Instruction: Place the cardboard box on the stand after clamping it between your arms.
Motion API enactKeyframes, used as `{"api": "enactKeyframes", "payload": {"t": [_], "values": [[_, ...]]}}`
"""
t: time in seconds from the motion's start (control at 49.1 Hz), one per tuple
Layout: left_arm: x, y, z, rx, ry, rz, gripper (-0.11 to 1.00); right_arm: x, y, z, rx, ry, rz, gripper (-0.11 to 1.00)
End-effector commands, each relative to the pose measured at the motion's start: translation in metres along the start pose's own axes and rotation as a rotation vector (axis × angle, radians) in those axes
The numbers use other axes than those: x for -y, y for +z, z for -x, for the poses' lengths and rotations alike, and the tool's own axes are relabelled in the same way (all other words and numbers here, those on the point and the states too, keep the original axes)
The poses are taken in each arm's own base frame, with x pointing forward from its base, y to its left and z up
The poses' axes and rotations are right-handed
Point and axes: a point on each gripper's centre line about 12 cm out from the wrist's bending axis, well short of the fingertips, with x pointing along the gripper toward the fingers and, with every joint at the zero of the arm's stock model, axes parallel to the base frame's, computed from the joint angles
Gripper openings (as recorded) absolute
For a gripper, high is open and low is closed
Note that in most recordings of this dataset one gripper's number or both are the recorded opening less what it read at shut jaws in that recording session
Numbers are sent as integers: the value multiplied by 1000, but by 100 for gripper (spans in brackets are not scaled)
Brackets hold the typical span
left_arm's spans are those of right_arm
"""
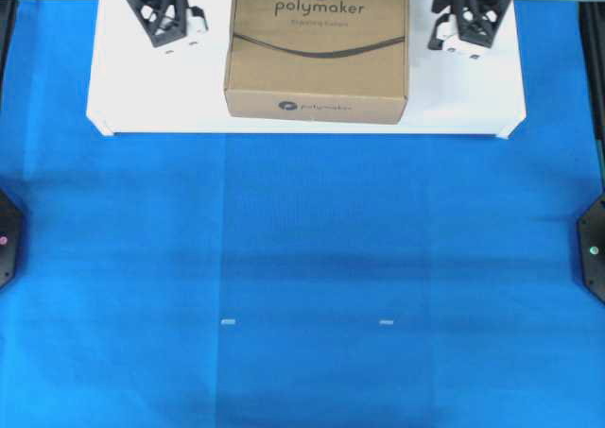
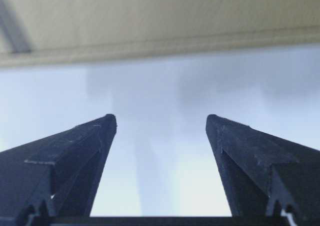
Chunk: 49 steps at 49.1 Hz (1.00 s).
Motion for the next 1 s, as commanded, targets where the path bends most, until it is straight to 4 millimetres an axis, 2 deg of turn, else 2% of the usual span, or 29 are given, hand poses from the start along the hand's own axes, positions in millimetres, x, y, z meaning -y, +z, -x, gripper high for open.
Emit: {"api": "enactKeyframes", "payload": {"t": [0.0,0.224,0.367,0.591,0.794,0.978], "values": [[-5,2,27,57,32,11,87,-3,1,31,59,-50,-1,100],[4,-16,61,132,67,26,87,-28,-9,62,125,-74,3,100],[13,-19,82,227,95,13,87,-46,-12,77,185,-104,24,100],[30,-23,100,327,102,26,87,-67,-20,99,287,-160,-17,100],[53,-26,115,422,73,34,87,-94,-31,114,398,-194,-45,100],[69,-34,137,540,54,93,87,-115,-45,139,561,-242,-105,100]]}}
